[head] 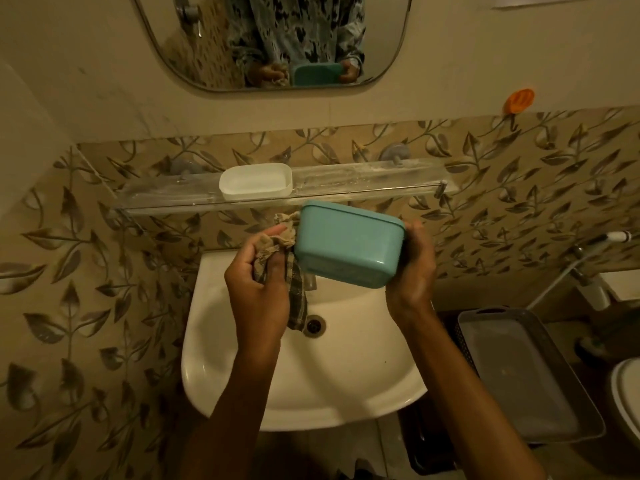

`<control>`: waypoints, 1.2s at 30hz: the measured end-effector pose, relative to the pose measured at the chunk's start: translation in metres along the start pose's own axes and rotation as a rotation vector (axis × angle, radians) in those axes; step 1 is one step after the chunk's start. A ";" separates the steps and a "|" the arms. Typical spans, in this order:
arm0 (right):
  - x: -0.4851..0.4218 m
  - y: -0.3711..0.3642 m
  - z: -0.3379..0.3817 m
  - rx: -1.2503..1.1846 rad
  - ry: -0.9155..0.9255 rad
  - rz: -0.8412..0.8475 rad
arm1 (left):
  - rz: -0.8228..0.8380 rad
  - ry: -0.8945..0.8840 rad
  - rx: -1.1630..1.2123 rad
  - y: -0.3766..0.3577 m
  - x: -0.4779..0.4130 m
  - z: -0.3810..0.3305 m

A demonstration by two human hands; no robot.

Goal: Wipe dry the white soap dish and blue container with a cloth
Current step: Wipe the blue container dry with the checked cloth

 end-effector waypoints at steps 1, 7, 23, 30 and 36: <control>-0.001 0.002 0.000 0.010 -0.007 -0.053 | 0.001 -0.020 -0.003 0.000 0.001 -0.003; 0.002 0.002 0.013 0.069 0.114 -0.153 | -0.109 -0.264 -0.142 0.011 0.003 -0.032; 0.010 0.006 0.013 -0.059 0.102 -0.259 | 0.000 -0.576 -0.617 -0.039 0.021 -0.054; 0.047 -0.027 0.025 0.158 0.251 -0.146 | 0.046 -0.640 -0.579 -0.062 0.067 -0.059; 0.028 -0.014 0.001 0.045 0.093 -0.053 | 0.099 -0.681 -0.600 -0.063 0.060 -0.060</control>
Point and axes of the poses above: each hand's wrist, its own x-axis away from the middle knuckle, its own y-axis out of the back of the hand, z = x × y, the point moved 7 cm from there along -x, towards the middle knuckle, and after that the axes turned 7 degrees about -x, right-handed, at the moved point
